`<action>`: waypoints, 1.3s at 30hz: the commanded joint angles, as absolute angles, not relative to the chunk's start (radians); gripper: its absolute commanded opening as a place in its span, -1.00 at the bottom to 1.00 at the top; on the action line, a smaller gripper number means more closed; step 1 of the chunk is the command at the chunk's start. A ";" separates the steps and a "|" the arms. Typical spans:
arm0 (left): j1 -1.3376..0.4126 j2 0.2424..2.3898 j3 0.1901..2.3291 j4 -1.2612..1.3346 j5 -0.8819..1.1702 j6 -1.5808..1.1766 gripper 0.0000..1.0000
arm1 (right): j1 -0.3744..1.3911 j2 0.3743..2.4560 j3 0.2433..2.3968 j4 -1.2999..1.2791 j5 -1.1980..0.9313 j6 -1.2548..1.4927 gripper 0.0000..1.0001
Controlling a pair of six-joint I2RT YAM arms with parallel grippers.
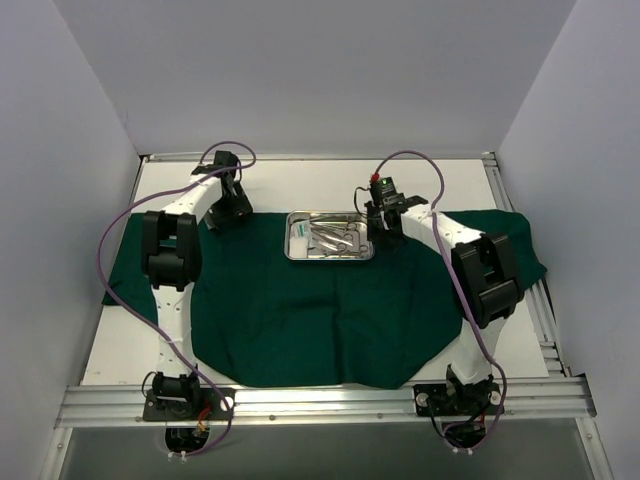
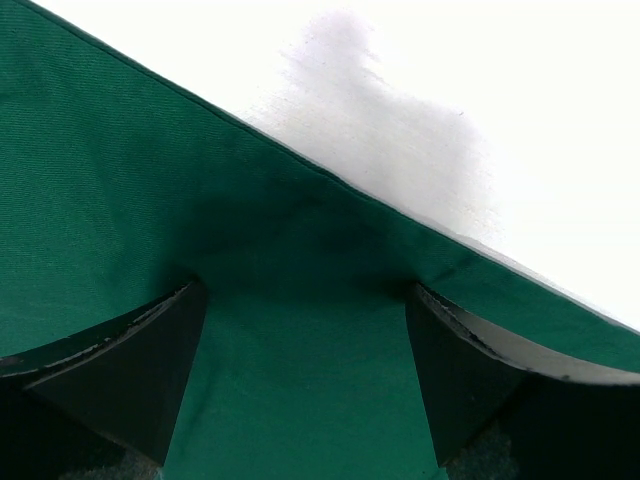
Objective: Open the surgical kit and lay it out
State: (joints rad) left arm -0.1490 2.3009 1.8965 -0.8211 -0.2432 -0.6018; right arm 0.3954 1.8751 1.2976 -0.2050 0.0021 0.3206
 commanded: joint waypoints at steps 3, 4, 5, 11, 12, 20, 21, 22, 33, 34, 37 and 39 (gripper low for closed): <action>-0.120 2.235 1.867 -0.867 -0.253 -0.606 0.83 | 0.400 1.767 1.308 -0.239 -0.025 0.336 -0.53; -0.120 2.206 1.864 -0.868 -0.253 -0.604 0.84 | 0.397 1.750 1.310 -0.238 -0.018 0.337 -0.43; -0.120 2.191 1.850 -0.868 -0.252 -0.601 0.85 | 0.393 1.741 1.315 -0.235 -0.009 0.339 -0.41; -0.123 2.063 1.755 -0.833 -0.198 -0.549 0.89 | 0.331 1.692 1.276 -0.204 0.050 0.357 -0.29; -0.124 2.050 1.714 -0.821 -0.175 -0.534 0.89 | 0.319 1.695 1.269 -0.207 0.060 0.363 -0.30; -0.178 2.017 1.562 -0.741 -0.094 -0.471 0.89 | 0.272 1.755 1.184 -0.166 0.098 0.387 -0.32; -0.181 2.020 1.549 -0.735 -0.091 -0.472 0.87 | 0.272 1.762 1.180 -0.164 0.103 0.388 -0.32; -0.186 2.020 1.527 -0.718 -0.089 -0.472 0.86 | 0.272 1.775 1.169 -0.155 0.106 0.390 -0.32; -0.202 2.103 1.525 -0.742 -0.123 -0.500 0.61 | 0.272 1.867 1.118 -0.104 0.130 0.419 -0.28; -0.201 2.108 1.525 -0.744 -0.120 -0.502 0.59 | 0.273 1.877 1.115 -0.101 0.133 0.419 -0.28; -0.204 2.131 1.531 -0.755 -0.117 -0.505 0.48 | 0.275 1.897 1.101 -0.095 0.135 0.426 -0.28; -0.207 2.138 1.537 -0.762 -0.124 -0.506 0.38 | 0.275 1.907 1.095 -0.095 0.133 0.428 -0.28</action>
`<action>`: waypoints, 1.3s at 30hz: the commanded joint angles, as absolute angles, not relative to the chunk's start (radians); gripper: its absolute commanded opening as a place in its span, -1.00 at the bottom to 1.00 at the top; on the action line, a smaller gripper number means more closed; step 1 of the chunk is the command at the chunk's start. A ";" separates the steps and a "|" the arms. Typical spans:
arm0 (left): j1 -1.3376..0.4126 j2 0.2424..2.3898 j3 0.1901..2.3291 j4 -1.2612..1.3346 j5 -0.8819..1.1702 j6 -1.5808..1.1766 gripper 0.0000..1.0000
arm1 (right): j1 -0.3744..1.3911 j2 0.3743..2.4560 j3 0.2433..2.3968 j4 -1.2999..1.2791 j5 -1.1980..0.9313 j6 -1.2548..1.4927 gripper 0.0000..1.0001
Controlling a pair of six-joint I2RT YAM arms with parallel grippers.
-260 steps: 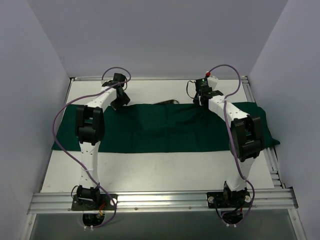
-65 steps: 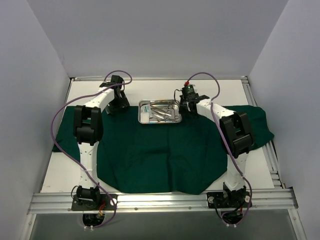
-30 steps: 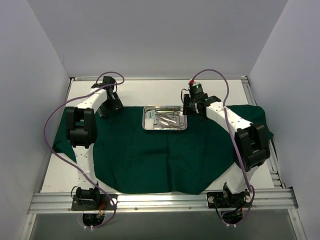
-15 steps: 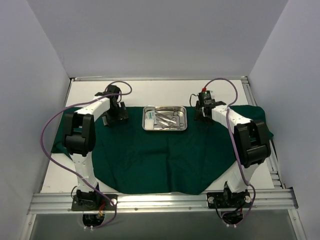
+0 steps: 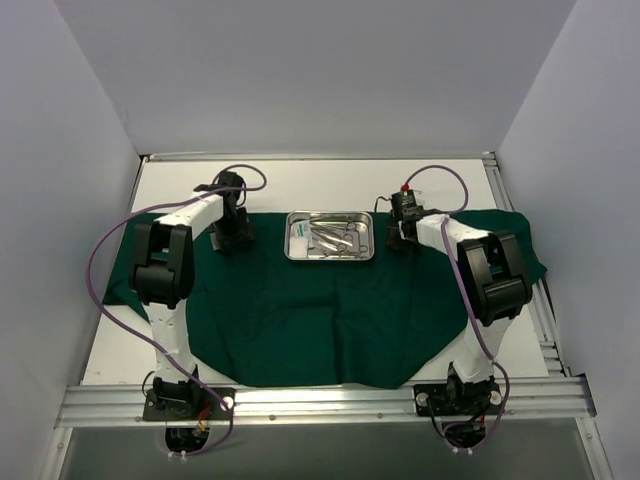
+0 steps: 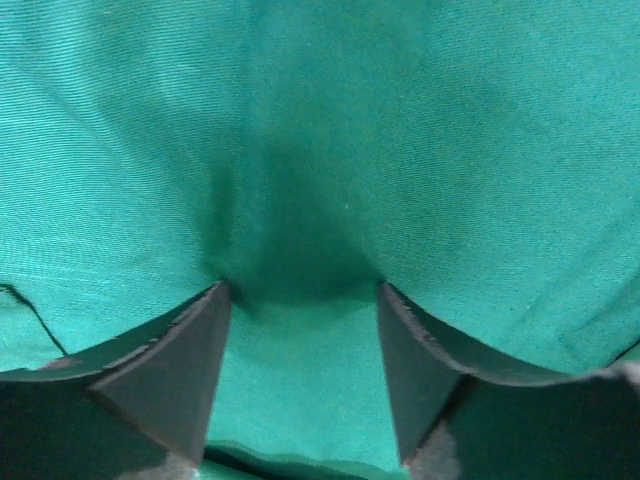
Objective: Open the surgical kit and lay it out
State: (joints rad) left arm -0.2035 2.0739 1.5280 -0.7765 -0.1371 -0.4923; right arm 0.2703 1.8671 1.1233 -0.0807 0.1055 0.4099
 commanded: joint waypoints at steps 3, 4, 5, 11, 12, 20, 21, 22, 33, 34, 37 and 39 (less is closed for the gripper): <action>-0.212 2.149 1.549 -0.776 -0.132 -0.509 0.12 | 0.275 1.931 1.092 -0.098 0.129 0.431 -0.38; -0.210 2.154 1.560 -0.779 -0.133 -0.509 0.05 | 0.276 1.933 1.092 -0.100 0.127 0.431 -0.42; -0.210 2.157 1.563 -0.784 -0.133 -0.509 -0.02 | 0.275 1.936 1.091 -0.101 0.127 0.431 -0.45; -0.210 2.201 1.626 -0.825 -0.144 -0.503 -0.55 | 0.273 1.956 1.114 -0.109 0.124 0.420 -0.93; -0.209 2.216 1.640 -0.845 -0.149 -0.503 -0.59 | 0.272 1.962 1.121 -0.112 0.126 0.417 -0.97; -0.183 2.312 1.845 -0.917 -0.183 -0.495 -0.88 | 0.244 2.045 1.265 -0.132 0.118 0.408 -1.00; -0.178 2.342 1.908 -0.939 -0.187 -0.495 -0.88 | 0.239 2.071 1.287 -0.136 0.118 0.407 -1.00; -0.170 2.359 1.939 -0.948 -0.192 -0.495 -0.88 | 0.232 2.086 1.307 -0.140 0.118 0.403 -1.00; -0.098 2.580 2.333 -1.002 -0.149 -0.528 -0.83 | 0.181 2.308 1.632 -0.170 0.074 0.406 -1.00; -0.097 2.595 2.359 -1.002 -0.137 -0.528 -0.81 | 0.178 2.324 1.673 -0.173 0.063 0.408 -1.00; -0.087 2.651 2.454 -0.997 -0.101 -0.531 -0.79 | 0.173 2.367 1.730 -0.175 0.046 0.414 -1.00; -0.080 2.687 2.514 -0.994 -0.077 -0.537 -0.79 | 0.169 2.396 1.753 -0.166 0.043 0.416 -1.00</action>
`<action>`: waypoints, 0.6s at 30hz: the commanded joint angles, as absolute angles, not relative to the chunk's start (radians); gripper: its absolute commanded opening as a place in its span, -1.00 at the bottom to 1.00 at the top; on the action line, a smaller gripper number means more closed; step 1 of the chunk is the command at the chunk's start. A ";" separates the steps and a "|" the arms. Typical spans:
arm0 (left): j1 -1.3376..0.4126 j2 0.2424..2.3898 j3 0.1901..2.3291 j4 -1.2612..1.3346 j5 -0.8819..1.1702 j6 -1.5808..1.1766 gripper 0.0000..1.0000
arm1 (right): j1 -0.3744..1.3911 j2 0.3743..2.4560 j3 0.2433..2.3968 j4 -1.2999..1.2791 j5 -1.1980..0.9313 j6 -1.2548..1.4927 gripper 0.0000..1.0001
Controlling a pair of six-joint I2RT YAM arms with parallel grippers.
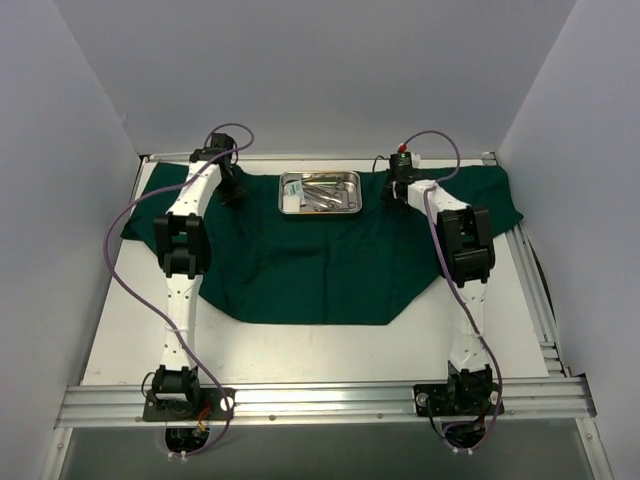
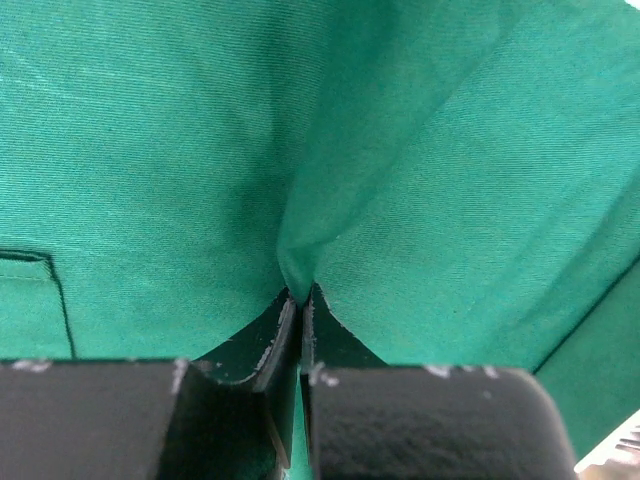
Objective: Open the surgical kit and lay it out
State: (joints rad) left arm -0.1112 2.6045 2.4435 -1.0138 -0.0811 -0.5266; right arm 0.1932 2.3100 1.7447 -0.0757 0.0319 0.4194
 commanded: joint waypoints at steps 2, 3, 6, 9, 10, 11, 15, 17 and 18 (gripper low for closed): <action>-0.078 2.701 2.531 -0.979 -0.061 -0.541 -0.79 | 0.166 2.419 1.801 -0.173 0.038 0.416 -1.00; -0.074 2.709 2.534 -0.960 -0.052 -0.545 -0.79 | 0.164 2.437 1.815 -0.176 0.037 0.417 -1.00; -0.066 2.715 2.534 -0.931 -0.035 -0.557 -0.79 | 0.158 2.462 1.848 -0.173 0.035 0.417 -1.00; -0.051 2.718 2.534 -0.917 -0.031 -0.574 -0.78 | 0.150 2.486 1.882 -0.170 0.034 0.408 -1.00; -0.043 2.718 2.528 -0.911 -0.023 -0.575 -0.78 | 0.146 2.494 1.894 -0.172 0.032 0.405 -1.00; -0.037 2.718 2.525 -0.901 -0.017 -0.580 -0.78 | 0.146 2.502 1.907 -0.176 0.031 0.403 -1.00; -0.025 2.715 2.525 -0.888 -0.005 -0.581 -0.62 | 0.140 2.513 1.940 -0.176 0.014 0.405 -0.98; -0.025 2.703 2.522 -0.888 0.000 -0.574 -0.50 | 0.140 2.504 1.951 -0.193 0.017 0.405 -0.86; -0.025 2.695 2.517 -0.888 0.000 -0.572 -0.39 | 0.140 2.488 1.953 -0.196 0.018 0.402 -0.82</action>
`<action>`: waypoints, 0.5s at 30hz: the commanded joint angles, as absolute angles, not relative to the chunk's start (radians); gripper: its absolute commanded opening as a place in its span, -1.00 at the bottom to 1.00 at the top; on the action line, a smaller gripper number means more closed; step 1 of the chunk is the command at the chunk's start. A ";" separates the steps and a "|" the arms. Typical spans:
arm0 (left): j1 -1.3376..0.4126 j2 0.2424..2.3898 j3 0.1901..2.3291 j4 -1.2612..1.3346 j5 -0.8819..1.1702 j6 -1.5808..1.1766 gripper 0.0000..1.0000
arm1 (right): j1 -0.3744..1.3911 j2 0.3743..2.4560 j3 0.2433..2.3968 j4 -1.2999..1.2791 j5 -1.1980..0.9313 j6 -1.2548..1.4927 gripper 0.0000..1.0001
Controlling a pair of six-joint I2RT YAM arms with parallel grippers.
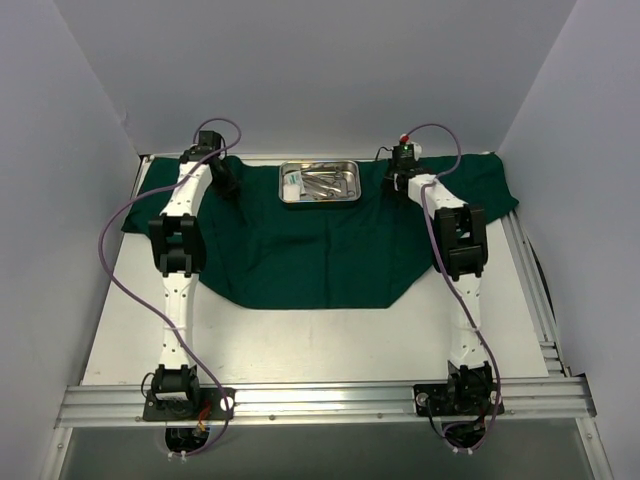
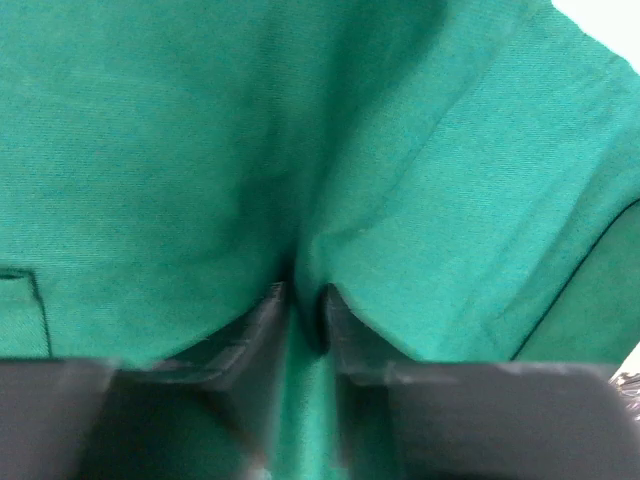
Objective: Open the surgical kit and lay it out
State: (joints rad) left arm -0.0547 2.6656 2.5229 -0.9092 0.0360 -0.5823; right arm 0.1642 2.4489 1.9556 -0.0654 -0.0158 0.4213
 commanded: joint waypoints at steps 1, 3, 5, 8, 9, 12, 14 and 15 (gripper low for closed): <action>-0.025 2.683 2.510 -0.888 -0.002 -0.571 -0.18 | 0.138 2.477 1.954 -0.198 0.018 0.399 -0.72; -0.021 2.646 2.474 -0.877 -0.012 -0.566 0.05 | 0.140 2.439 1.953 -0.202 0.020 0.393 -0.63; -0.017 2.602 2.444 -0.865 -0.023 -0.566 0.28 | 0.140 2.398 1.951 -0.209 0.034 0.385 -0.59; -0.006 2.551 2.382 -0.865 -0.037 -0.569 0.36 | 0.138 2.362 1.936 -0.221 0.084 0.368 -0.45; -0.006 2.540 2.347 -0.864 -0.043 -0.571 0.37 | 0.138 2.343 1.930 -0.222 0.098 0.364 -0.44; -0.006 2.497 2.289 -0.864 -0.060 -0.572 0.39 | 0.127 2.312 1.890 -0.227 0.124 0.357 -0.44; 0.031 2.456 2.234 -0.856 -0.078 -0.569 0.39 | 0.124 2.290 1.858 -0.210 0.144 0.357 -0.44; 0.031 2.439 2.214 -0.850 -0.090 -0.568 0.40 | 0.124 2.267 1.824 -0.203 0.158 0.354 -0.44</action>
